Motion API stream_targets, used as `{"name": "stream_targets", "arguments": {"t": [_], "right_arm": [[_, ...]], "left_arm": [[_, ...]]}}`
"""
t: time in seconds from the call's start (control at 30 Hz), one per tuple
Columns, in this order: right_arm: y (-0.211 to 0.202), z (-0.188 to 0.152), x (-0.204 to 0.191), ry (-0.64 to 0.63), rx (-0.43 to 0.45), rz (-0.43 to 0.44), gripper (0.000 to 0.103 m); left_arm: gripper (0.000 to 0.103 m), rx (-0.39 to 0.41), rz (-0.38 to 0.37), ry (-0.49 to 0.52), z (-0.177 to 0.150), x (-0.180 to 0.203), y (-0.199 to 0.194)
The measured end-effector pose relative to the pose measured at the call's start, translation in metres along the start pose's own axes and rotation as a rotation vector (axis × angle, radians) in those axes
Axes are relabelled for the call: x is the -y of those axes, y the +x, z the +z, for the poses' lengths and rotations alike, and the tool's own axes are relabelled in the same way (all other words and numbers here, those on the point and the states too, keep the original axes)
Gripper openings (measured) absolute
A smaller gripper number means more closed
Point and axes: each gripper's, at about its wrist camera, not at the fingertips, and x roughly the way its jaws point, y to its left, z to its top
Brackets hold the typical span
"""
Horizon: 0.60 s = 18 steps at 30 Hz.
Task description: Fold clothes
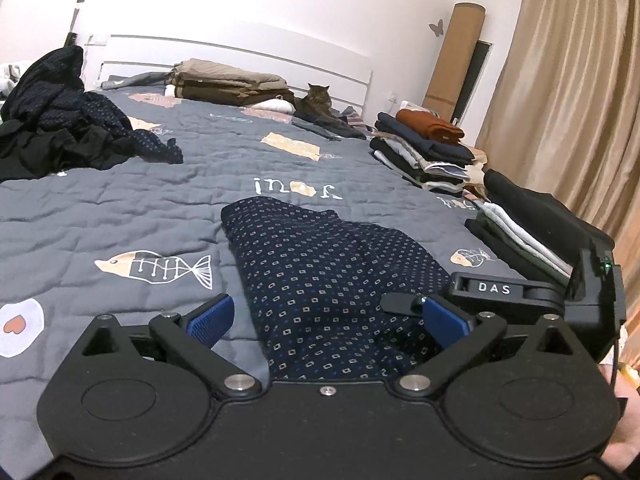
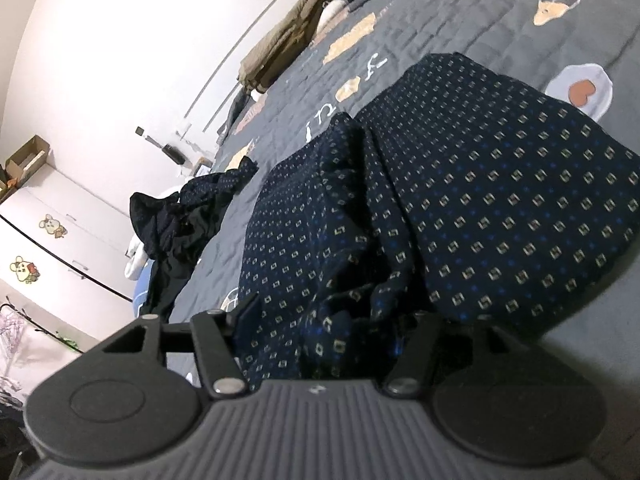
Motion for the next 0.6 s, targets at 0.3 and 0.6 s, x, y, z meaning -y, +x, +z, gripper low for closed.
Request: {"name": "stream_targets", "arguments": {"t": [0.3, 0.6], "right_arm": [[-0.010, 0.011, -0.012, -0.050, 0.120, 0.031, 0.015], [-0.059, 0.059, -0.009, -0.051, 0.259, 0.080, 0.013]], "left_arm": [[0.101, -0.009, 0.008, -0.005, -0.002, -0.008, -0.006], [0.101, -0.023, -0.012, 0.009, -0.002, 0.000, -0.001]]}}
